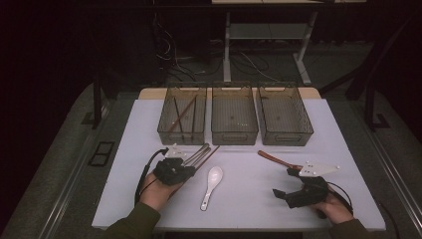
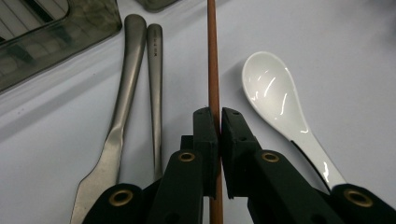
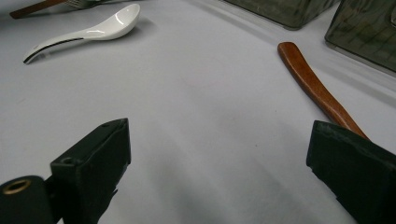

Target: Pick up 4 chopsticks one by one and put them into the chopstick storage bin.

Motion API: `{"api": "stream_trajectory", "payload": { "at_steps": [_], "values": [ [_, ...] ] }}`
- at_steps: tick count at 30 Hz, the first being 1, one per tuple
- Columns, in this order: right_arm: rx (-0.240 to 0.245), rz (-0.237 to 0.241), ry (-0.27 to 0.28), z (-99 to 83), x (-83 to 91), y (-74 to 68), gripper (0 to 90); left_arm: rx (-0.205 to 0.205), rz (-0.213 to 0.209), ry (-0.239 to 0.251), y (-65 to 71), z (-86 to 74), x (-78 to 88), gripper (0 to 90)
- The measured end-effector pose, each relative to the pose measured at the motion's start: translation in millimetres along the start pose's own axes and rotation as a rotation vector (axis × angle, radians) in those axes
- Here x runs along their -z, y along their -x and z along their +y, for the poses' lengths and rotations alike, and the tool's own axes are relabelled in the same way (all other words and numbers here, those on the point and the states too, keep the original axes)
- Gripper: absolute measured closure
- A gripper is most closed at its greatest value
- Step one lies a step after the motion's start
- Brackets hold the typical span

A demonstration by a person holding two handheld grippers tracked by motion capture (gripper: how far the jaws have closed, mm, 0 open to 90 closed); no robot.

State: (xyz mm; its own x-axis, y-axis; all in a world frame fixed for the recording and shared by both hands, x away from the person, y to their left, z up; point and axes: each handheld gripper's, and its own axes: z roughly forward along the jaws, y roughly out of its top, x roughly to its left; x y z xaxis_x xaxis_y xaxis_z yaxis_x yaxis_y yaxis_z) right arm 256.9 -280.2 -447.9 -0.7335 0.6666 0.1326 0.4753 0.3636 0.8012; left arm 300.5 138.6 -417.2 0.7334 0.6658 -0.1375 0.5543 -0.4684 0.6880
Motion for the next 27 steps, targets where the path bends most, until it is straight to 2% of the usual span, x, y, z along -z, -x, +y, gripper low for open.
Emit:
{"api": "stream_trajectory", "payload": {
  "at_steps": [6, 14, 19, 27],
  "values": [
    [-0.002, 0.0, -0.001, 0.0, 0.1, 0.2, 6.1, 0.013, -0.025, 0.041, 0.6, 2.9, 8.1, 84.4],
    [-0.001, -0.001, 0.0, 0.0, 0.1, 0.5, 6.1, 0.03, -0.038, 0.109, -1.3, 10.2, 23.8, 84.4],
    [-0.004, 0.0, -0.001, 0.0, 0.1, 0.9, 6.2, 0.017, -0.03, 0.125, -3.3, 16.5, 32.5, 84.4],
    [-0.007, -0.001, -0.001, -0.1, 0.1, 1.4, 6.2, 0.016, -0.033, 0.173, -6.6, 36.0, 49.5, 84.4]
  ]
}}
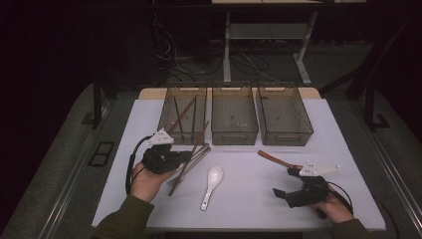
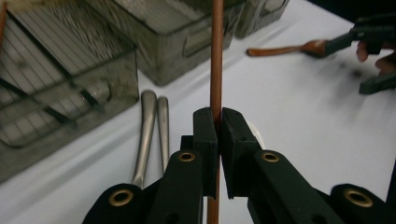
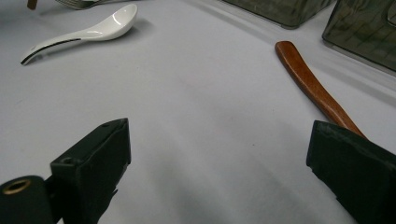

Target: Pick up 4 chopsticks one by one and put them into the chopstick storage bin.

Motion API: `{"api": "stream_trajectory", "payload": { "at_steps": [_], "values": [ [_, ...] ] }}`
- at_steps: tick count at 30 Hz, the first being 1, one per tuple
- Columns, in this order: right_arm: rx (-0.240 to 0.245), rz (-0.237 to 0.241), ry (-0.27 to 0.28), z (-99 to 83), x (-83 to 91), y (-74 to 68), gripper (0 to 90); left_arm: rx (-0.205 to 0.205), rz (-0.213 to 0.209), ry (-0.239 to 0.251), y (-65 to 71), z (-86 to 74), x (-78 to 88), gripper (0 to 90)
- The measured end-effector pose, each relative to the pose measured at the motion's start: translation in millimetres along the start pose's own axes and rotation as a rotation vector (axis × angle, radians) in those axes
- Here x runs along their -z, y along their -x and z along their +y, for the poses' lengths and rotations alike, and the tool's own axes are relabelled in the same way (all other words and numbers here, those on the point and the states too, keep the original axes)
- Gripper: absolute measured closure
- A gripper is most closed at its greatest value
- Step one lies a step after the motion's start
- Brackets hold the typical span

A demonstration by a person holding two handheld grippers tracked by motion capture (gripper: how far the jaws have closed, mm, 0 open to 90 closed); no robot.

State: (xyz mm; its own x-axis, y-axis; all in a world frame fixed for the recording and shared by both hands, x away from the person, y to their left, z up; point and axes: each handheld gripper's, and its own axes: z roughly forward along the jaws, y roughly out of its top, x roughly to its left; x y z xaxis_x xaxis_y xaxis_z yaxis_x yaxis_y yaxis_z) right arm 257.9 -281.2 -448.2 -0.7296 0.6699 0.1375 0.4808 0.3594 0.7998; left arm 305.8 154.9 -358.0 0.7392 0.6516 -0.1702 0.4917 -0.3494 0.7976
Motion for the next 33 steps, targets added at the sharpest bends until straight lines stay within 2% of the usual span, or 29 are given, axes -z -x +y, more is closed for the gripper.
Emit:
{"api": "stream_trajectory", "payload": {
  "at_steps": [6, 10, 18, 33],
  "values": [
    [-0.001, 0.001, 0.0, 0.0, 0.0, 0.1, 6.2, -0.011, 0.012, 0.032, -5.0, 23.2, 10.3, 84.4],
    [-0.002, 0.002, 0.0, -0.1, 0.1, -0.2, 6.2, -0.018, 0.016, 0.049, -13.2, 38.3, 14.1, 84.4],
    [-0.002, -0.001, 0.0, -0.1, -0.1, 0.1, 6.1, -0.059, -0.014, 0.056, -33.9, 63.0, 6.4, 84.3],
    [-0.005, -0.002, 0.003, -0.3, 0.3, 0.5, 6.2, -0.129, 0.043, 0.118, -60.0, 117.2, -4.1, 84.3]
  ]
}}
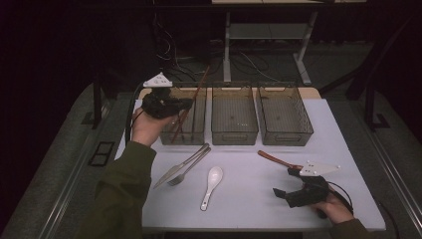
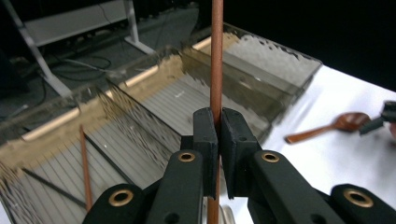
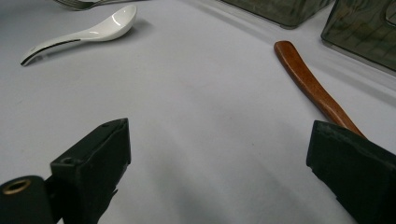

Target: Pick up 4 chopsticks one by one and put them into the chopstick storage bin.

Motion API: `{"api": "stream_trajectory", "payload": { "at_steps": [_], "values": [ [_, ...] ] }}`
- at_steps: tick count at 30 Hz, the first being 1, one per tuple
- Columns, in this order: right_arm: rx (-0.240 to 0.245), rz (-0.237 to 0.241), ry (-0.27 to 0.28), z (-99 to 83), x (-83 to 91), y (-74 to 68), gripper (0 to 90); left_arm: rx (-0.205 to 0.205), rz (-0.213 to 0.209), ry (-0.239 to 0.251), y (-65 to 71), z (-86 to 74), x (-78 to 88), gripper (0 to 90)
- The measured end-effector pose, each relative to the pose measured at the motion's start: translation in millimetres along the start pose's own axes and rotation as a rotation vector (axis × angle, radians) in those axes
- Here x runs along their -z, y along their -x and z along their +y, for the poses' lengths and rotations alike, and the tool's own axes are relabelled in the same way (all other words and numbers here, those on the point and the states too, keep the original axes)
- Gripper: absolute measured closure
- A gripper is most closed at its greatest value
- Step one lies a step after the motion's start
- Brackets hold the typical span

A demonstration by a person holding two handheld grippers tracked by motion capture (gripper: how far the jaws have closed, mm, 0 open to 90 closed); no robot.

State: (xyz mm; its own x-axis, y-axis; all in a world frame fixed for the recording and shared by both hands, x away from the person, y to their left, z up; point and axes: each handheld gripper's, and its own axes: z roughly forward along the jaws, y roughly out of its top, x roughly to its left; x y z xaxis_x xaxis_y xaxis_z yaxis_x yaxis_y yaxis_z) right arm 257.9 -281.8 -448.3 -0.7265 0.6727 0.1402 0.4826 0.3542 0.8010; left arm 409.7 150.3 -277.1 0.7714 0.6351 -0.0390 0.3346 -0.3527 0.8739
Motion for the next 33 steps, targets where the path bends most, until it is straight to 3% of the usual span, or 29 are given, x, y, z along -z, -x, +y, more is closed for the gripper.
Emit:
{"api": "stream_trajectory", "payload": {
  "at_steps": [6, 10, 18, 24, 33],
  "values": [
    [-0.002, 0.001, 0.0, 0.0, 0.1, 0.0, 6.2, -0.011, 0.046, 0.024, -16.0, 12.4, -12.9, 84.3],
    [-0.001, 0.0, 0.0, -0.1, -0.1, 0.3, 6.2, -0.006, 0.083, 0.016, -30.0, 11.3, -24.5, 84.3],
    [0.002, 0.002, 0.001, -0.2, 0.5, 0.7, 6.2, 0.061, 0.115, -0.037, -59.0, -8.2, -44.9, 84.3],
    [0.002, 0.004, -0.001, -0.3, -0.2, 0.2, 6.2, 0.096, 0.129, -0.067, -70.8, -21.0, -49.0, 84.3],
    [0.001, 0.003, -0.003, -0.3, -0.6, 0.4, 6.2, 0.164, 0.134, -0.138, -84.0, -52.3, -59.6, 84.3]
  ]
}}
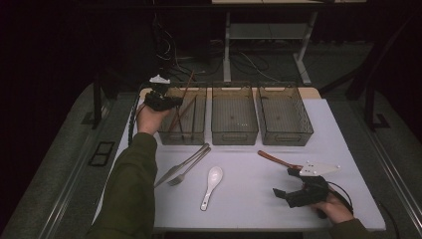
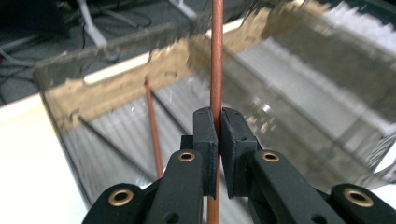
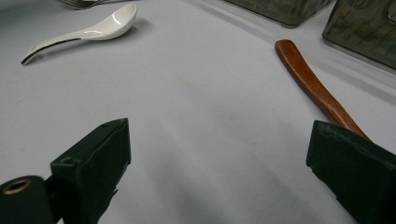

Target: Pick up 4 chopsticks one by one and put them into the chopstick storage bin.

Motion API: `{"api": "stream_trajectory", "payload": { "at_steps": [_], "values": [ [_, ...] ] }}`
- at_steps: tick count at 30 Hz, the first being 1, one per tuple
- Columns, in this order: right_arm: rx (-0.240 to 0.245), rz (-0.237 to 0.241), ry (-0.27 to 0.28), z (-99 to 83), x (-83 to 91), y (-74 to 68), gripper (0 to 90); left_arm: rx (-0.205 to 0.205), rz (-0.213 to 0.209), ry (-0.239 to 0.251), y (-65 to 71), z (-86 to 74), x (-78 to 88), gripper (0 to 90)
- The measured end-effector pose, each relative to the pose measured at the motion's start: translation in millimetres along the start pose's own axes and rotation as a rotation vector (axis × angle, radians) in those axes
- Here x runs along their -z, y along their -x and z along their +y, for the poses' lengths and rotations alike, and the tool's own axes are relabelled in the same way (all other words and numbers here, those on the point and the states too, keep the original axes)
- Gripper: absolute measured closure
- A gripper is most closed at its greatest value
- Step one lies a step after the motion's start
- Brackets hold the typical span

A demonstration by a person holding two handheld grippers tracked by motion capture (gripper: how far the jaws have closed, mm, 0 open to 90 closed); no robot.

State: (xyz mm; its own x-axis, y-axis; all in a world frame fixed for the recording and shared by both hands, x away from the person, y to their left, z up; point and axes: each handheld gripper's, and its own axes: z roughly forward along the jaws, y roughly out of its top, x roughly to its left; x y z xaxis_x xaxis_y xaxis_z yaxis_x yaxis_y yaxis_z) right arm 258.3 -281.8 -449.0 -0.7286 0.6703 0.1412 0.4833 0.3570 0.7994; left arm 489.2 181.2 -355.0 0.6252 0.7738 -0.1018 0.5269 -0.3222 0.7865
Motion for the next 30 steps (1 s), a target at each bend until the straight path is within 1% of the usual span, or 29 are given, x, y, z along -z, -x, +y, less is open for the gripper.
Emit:
{"api": "stream_trajectory", "payload": {
  "at_steps": [2, 3, 5, 6, 8, 10, 11, 12, 14, 15, 18, 19, 20, 23, 24, 26, 28, 30],
  "values": [
    [0.0, -0.001, 0.001, 0.0, 0.2, 0.0, 6.2, 0.018, -0.002, -0.015, -2.8, -5.0, -2.8, 84.3],
    [0.0, -0.001, 0.0, 0.0, 0.2, 0.0, 6.2, 0.016, 0.002, -0.027, -4.0, -7.0, -3.9, 84.2],
    [-0.001, -0.001, -0.001, 0.0, 0.1, 0.1, 6.2, 0.03, 0.001, -0.041, -5.1, -10.7, -6.3, 84.3],
    [-0.001, -0.001, 0.0, 0.0, -0.1, 0.2, 6.2, 0.025, 0.0, -0.054, -6.4, -12.2, -7.1, 84.3],
    [0.0, 0.0, -0.001, -0.1, -0.2, 0.4, 6.1, 0.032, -0.003, -0.045, -7.9, -13.9, -7.8, 84.2],
    [-0.001, -0.001, -0.002, -0.1, -0.2, 0.5, 6.2, 0.032, -0.003, -0.053, -7.9, -13.3, -9.0, 84.2],
    [-0.002, -0.001, -0.002, 0.0, -0.1, 0.4, 6.2, 0.034, 0.004, -0.055, -6.9, -13.2, -10.3, 84.1],
    [-0.001, -0.001, -0.001, -0.1, -0.2, 0.4, 6.2, 0.023, 0.007, -0.063, -7.1, -12.8, -11.2, 84.1],
    [0.0, 0.0, -0.002, -0.1, -0.2, 0.3, 6.2, 0.032, 0.012, -0.063, -6.1, -13.5, -14.7, 84.0],
    [0.0, 0.0, -0.002, -0.1, -0.2, 0.3, 6.2, 0.028, 0.014, -0.07, -6.2, -13.6, -16.5, 83.9],
    [0.001, 0.0, -0.003, -0.1, -0.1, 0.3, 6.2, 0.035, 0.024, -0.079, -5.5, -14.0, -22.2, 83.4],
    [0.001, 0.0, -0.002, -0.1, -0.1, 0.3, 6.2, 0.04, 0.036, -0.084, -5.4, -14.1, -23.4, 83.2],
    [0.002, 0.0, -0.001, -0.1, -0.1, 0.3, 6.2, 0.042, 0.046, -0.085, -5.7, -14.3, -24.4, 81.6],
    [0.0, 0.0, -0.001, -0.2, 0.3, 0.4, 6.2, 0.046, 0.068, -0.077, -5.8, -14.4, -25.1, 72.5],
    [0.0, 0.0, -0.001, -0.2, 0.4, 0.4, 6.2, 0.043, 0.07, -0.074, -6.0, -14.2, -24.8, 70.6],
    [0.001, 0.001, -0.001, -0.2, 0.4, 0.4, 6.2, 0.048, 0.065, -0.054, -5.8, -13.8, -23.6, 67.4],
    [0.001, 0.001, -0.001, -0.2, 0.3, 0.2, 6.2, 0.036, 0.063, -0.04, -5.7, -13.1, -21.7, 63.9],
    [0.0, 0.0, -0.001, -0.2, 0.3, 0.1, 6.2, 0.037, 0.049, -0.019, -5.0, -12.1, -20.1, 60.1]
  ]
}}
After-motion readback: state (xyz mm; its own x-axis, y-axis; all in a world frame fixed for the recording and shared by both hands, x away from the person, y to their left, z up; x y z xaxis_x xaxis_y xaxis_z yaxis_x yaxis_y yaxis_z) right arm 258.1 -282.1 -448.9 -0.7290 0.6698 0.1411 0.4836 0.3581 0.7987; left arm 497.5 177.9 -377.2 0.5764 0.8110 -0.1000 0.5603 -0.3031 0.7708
